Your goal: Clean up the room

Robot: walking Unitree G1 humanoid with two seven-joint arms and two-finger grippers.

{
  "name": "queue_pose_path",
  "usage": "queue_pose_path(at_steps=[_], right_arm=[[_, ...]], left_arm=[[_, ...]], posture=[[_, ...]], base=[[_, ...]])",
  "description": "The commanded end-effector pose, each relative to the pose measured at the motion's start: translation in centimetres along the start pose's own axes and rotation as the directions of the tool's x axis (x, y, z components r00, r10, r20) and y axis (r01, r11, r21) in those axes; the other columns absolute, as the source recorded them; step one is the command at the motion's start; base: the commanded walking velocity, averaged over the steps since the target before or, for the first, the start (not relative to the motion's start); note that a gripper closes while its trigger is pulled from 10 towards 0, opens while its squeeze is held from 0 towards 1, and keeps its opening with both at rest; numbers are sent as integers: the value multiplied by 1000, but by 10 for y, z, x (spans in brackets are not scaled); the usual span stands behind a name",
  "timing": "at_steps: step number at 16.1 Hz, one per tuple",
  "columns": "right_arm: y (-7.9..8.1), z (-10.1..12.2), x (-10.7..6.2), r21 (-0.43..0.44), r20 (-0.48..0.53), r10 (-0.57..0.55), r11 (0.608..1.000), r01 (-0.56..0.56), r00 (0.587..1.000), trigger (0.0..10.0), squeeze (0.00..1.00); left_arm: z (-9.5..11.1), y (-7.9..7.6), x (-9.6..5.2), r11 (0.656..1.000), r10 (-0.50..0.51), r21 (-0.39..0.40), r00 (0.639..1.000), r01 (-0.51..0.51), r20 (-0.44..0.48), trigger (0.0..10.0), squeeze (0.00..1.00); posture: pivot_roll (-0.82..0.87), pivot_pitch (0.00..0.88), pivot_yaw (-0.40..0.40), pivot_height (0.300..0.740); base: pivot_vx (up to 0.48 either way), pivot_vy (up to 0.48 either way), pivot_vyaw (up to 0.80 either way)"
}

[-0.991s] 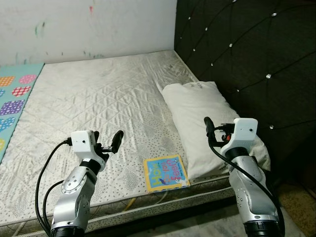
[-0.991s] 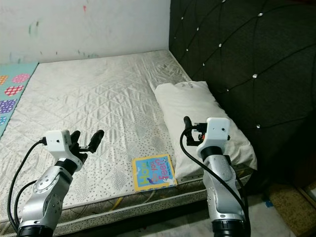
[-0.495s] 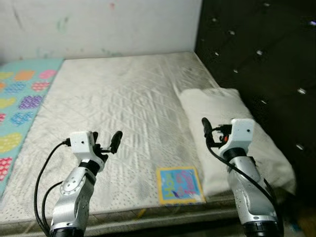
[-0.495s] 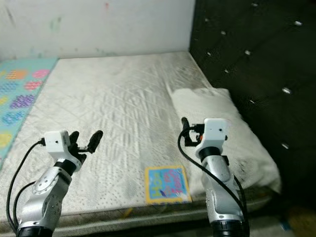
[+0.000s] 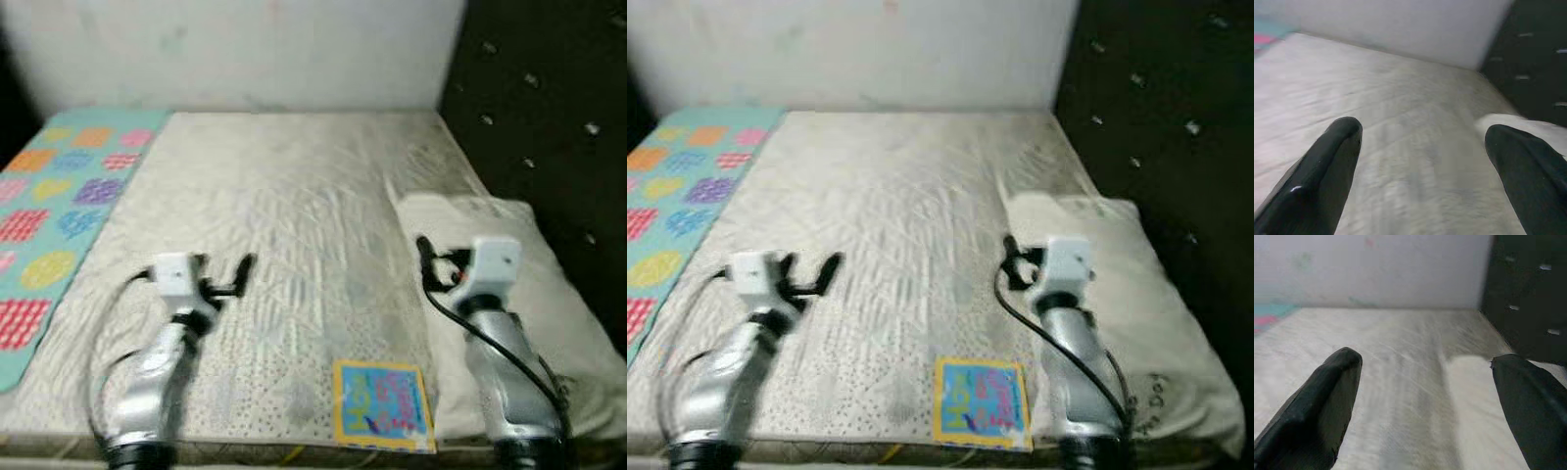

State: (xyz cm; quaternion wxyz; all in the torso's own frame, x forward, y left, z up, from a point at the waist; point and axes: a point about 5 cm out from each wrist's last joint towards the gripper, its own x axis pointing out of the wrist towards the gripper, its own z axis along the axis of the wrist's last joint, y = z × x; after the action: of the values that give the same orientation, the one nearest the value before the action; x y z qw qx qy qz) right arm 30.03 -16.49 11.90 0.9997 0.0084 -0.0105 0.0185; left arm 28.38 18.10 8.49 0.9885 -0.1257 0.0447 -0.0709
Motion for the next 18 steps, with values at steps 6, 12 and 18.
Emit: queue_pose_path(at_steps=[6,12,18], right_arm=[[1,-1,0,-12,-4,9,1000,-9,1000,10000,0],[1,0,1,-27,0,12,1000,-12,1000,10000,0],[1,1,2,-35,4,0,999,0,1000,10000,0]], left_arm=[[1,5,-1,1000,25,-10,1000,-25,-2,10000,0],[0,5,0,999,29,-16,1000,-29,-3,10000,0],[1,6,-2,999,33,-13,999,-33,-2,10000,0]], posture=[[-222,0,48,740],[-223,0,45,740],[-217,0,43,740]], base=[[0,160,0],[0,480,0],[0,0,0]])
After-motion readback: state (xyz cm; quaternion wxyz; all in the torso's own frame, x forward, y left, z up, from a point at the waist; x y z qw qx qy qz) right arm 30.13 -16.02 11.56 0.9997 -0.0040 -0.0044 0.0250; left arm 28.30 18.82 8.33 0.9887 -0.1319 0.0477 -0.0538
